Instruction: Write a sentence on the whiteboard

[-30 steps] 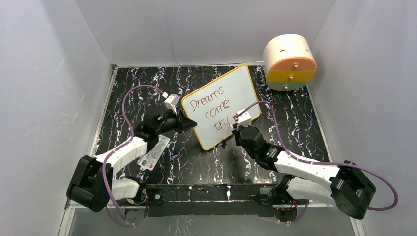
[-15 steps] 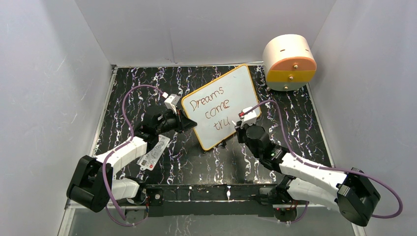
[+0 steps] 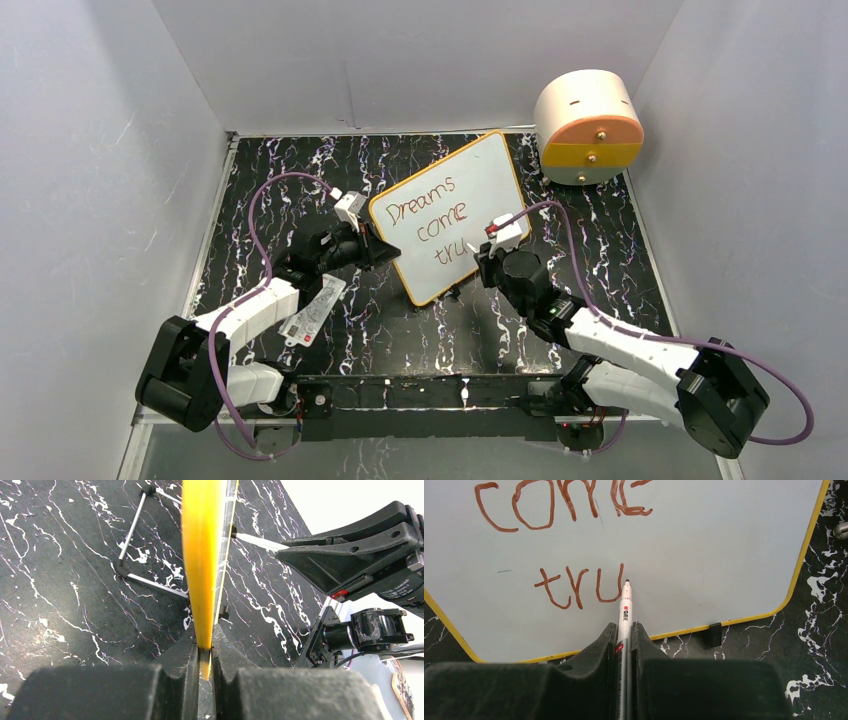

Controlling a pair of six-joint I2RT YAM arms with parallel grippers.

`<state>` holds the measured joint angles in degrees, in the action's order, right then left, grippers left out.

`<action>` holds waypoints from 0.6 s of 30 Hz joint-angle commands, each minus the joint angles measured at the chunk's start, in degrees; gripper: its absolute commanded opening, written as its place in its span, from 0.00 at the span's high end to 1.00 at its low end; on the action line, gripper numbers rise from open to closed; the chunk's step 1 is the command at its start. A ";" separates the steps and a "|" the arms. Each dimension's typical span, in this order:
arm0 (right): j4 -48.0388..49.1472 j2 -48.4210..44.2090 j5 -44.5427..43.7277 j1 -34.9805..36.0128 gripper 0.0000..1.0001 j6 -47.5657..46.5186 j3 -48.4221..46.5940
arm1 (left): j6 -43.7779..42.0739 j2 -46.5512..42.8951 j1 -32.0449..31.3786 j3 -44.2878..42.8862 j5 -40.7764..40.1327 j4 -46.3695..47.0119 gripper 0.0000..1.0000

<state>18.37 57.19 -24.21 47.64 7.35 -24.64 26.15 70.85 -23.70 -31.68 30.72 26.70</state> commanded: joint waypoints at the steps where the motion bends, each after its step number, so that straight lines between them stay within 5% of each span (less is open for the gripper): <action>1: 4.90 1.51 0.87 -0.74 1.00 -0.23 -1.28 | -2.60 1.04 -0.03 -0.57 -4.21 -4.63 1.00; 18: 6.01 3.71 -0.19 -3.60 1.00 -0.78 -2.14 | -2.85 0.95 -0.03 -0.84 -4.24 -5.13 1.00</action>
<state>20.88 60.38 -23.83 44.60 7.29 -24.64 26.15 70.85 -23.77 -31.79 30.52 26.52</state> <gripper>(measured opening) 0.195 0.055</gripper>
